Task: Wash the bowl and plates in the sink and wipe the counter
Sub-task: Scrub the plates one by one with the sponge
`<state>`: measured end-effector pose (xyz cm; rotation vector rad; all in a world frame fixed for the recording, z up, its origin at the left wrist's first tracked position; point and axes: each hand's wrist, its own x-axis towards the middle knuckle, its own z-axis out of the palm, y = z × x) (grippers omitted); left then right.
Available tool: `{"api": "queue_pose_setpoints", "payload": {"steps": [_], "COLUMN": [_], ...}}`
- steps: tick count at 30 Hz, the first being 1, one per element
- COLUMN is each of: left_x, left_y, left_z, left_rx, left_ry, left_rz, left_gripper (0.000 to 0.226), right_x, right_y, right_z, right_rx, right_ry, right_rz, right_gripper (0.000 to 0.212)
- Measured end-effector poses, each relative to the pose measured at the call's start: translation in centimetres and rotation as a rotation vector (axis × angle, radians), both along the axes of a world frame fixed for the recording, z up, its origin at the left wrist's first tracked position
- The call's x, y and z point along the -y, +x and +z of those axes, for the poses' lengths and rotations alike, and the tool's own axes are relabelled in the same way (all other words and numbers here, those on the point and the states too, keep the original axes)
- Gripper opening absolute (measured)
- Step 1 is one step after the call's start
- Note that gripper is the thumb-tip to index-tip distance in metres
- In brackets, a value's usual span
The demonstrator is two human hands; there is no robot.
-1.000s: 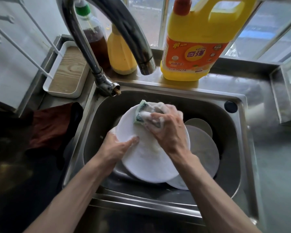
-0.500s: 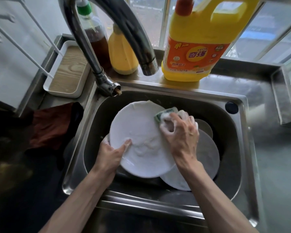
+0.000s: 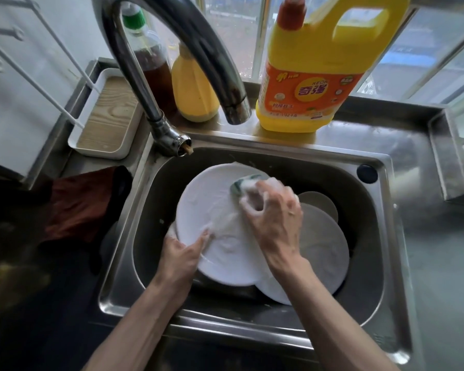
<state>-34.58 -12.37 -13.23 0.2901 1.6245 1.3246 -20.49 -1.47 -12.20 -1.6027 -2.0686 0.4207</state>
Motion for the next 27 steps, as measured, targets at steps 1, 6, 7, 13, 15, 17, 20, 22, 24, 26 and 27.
{"api": "queue_pose_setpoints", "payload": {"steps": [1,6,7,13,15,17,20,22,24,26,27], "left_x": [0.0,0.3,0.3,0.1,0.1,-0.1,-0.5,-0.8,-1.2,-1.6,-1.8], "left_y": [0.2,-0.1,-0.3,-0.3,-0.2,-0.2,0.0,0.0,0.1,0.2,0.0], "left_z": [-0.1,0.1,0.4,0.8,0.7,0.7,0.7,0.6,0.6,0.8,0.9], "left_rx": [-0.002,-0.021,-0.028,-0.043,-0.042,-0.026,-0.01,-0.026,-0.06,-0.067,-0.057], "left_ry": [-0.003,0.022,0.024,0.053,0.055,0.064,0.078,0.081,0.077,0.072,0.069], "left_rz": [-0.01,-0.031,-0.028,-0.098,-0.081,-0.055,-0.049,-0.032,-0.018,0.005,0.016], "left_gripper": [0.048,0.049,0.044,0.039,0.039,0.04,0.045,0.041,0.035,0.041,0.043], "right_x": [0.5,-0.4,-0.9,-0.9,-1.4,-2.0,-1.5,-0.7,0.4,1.4,2.0], "right_y": [-0.6,-1.0,-0.3,2.0,2.1,2.5,2.8,2.6,1.9,1.1,1.0], "right_z": [0.2,0.4,0.4,1.6,2.3,2.4,2.0,1.4,0.9,0.7,0.7], "right_rx": [-0.049,-0.07,-0.032,-0.342,-0.71,-0.729,-0.453,-0.261,-0.179,-0.197,-0.215], "right_ry": [-0.021,-0.016,-0.001,-0.2,-0.484,-0.623,-0.476,-0.244,-0.101,-0.085,-0.105], "right_rz": [0.098,0.268,0.16,-0.102,-0.233,-0.269,-0.04,0.137,0.216,0.324,0.396], "right_gripper": [0.015,0.02,0.02,0.022,0.024,0.026,0.025,0.032,0.029,0.025,0.025]}}
